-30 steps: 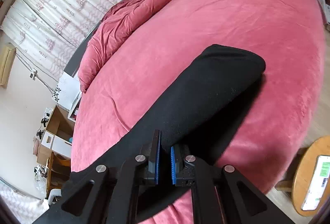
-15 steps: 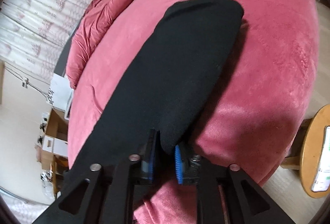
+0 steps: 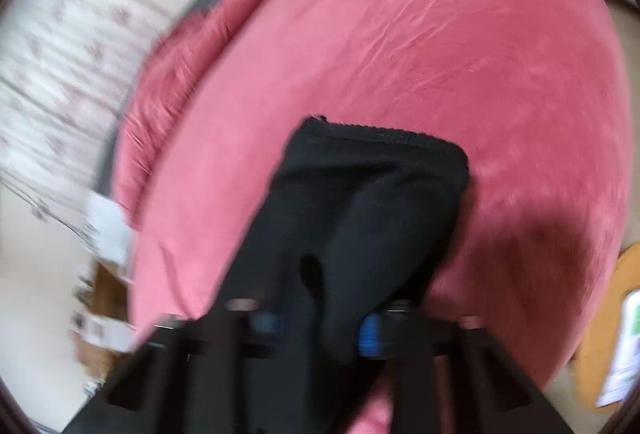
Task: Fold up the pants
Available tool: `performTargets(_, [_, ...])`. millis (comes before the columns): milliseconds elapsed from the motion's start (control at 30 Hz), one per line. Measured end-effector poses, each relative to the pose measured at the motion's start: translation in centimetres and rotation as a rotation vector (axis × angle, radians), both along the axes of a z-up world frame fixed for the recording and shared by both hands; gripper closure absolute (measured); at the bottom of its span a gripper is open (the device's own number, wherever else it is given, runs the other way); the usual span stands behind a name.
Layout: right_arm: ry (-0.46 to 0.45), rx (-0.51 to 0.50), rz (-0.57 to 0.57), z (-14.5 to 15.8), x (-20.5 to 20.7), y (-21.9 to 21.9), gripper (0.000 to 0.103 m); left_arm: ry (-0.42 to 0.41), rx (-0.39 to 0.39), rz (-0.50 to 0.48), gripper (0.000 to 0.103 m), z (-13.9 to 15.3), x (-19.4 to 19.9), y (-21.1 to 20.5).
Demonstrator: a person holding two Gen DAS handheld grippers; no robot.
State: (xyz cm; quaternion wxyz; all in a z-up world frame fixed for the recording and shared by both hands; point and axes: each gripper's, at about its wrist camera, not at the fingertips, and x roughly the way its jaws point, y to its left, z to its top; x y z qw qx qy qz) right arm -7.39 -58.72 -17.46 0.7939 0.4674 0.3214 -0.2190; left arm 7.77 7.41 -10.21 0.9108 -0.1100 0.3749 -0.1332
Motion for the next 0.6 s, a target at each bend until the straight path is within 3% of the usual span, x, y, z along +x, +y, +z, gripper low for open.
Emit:
performTargets(67, [-0.025, -0.021, 0.018, 1.6, 1.0, -0.2, 0.092, 0.044, 0.05, -0.015, 0.075, -1.4, 2.8, -1.3])
performTargets(167, [-0.171, -0.133, 0.029, 5.6, 0.9, -0.1, 0.094, 0.102, 0.136, 0.066, 0.075, -3.7, 6.5, -1.8])
performTargets(233, [-0.221, -0.184, 0.024, 6.4, 0.5, -0.1, 0.094, 0.113, 0.129, 0.12, 0.075, -4.4, 7.4, -1.0])
performTargets(300, [-0.163, -0.208, 0.026, 5.2, 0.6, -0.9, 0.094, 0.125, 0.131, 0.164, 0.075, -5.4, 8.0, -0.4])
performTargets(400, [0.004, -0.162, 0.039, 0.5, 0.9, -1.9, 0.093, 0.07, 0.143, 0.165, 0.075, -6.0, 7.6, -0.5])
performTargets(467, [0.063, -0.158, 0.034, -1.4, 0.6, -2.1, 0.09, 0.045, 0.177, 0.161, 0.074, -6.4, 7.1, -1.0])
performTargets(600, [0.021, -0.169, -0.041, -1.5, -1.9, -1.8, 0.071, 0.038, 0.195, 0.156, 0.073, -6.5, 6.9, -1.5])
